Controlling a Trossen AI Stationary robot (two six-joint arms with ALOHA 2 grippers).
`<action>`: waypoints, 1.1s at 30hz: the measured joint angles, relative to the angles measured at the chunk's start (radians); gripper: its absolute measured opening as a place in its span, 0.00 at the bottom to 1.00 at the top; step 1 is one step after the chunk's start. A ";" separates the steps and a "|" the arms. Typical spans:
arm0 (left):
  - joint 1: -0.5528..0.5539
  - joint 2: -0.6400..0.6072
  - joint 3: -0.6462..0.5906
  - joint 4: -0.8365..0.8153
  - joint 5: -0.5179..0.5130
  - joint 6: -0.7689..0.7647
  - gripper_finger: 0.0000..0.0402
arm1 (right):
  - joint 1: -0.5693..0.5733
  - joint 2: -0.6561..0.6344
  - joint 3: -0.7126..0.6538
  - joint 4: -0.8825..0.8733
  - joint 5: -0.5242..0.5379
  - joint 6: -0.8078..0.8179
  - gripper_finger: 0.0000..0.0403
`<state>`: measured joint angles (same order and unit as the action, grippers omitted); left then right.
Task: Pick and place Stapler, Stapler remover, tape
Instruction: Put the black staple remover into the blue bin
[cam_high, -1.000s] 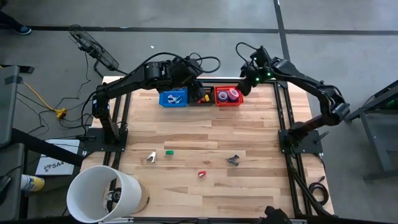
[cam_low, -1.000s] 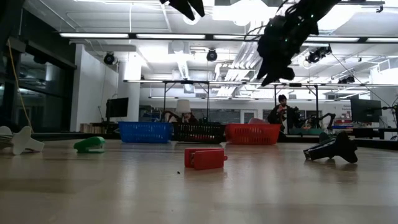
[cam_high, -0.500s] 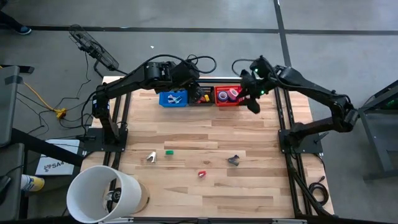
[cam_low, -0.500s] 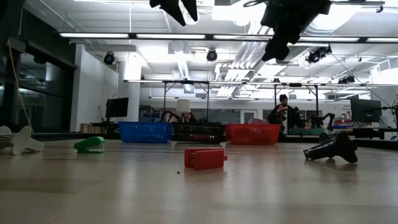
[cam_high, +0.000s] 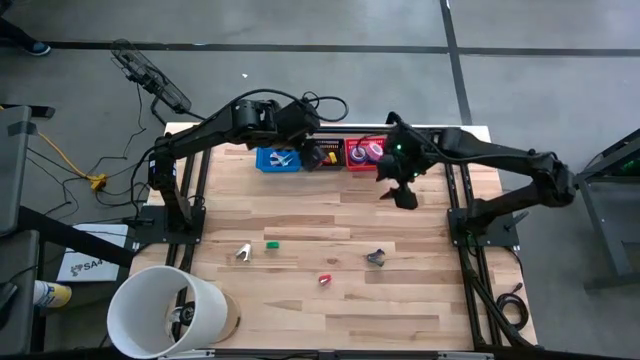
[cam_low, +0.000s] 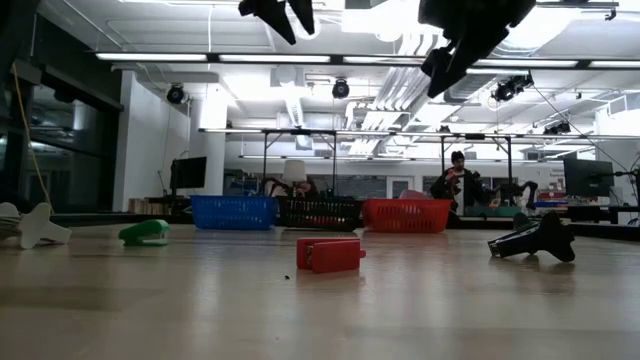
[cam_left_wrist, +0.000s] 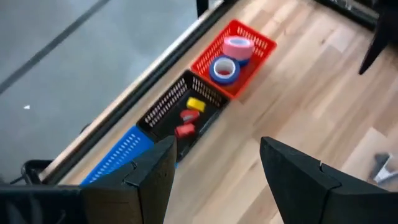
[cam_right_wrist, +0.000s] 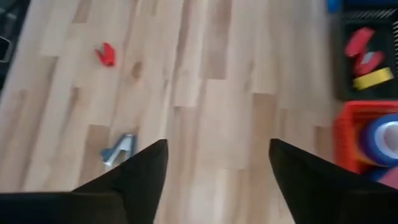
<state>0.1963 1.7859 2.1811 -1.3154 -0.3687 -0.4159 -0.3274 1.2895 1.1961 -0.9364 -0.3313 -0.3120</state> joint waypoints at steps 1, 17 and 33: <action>0.000 0.000 0.000 -0.012 0.009 0.000 0.57 | 0.014 0.007 0.000 -0.001 0.000 0.024 0.68; 0.000 0.001 -0.086 -0.044 0.147 0.055 0.57 | 0.309 0.252 0.000 -0.039 0.082 0.221 0.80; -0.001 0.001 -0.166 -0.022 0.179 0.070 0.57 | 0.490 0.481 0.000 -0.024 0.161 0.433 0.80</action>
<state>0.1958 1.7866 2.0151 -1.3373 -0.1895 -0.3464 0.1630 1.7704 1.1961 -0.9605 -0.1703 0.1208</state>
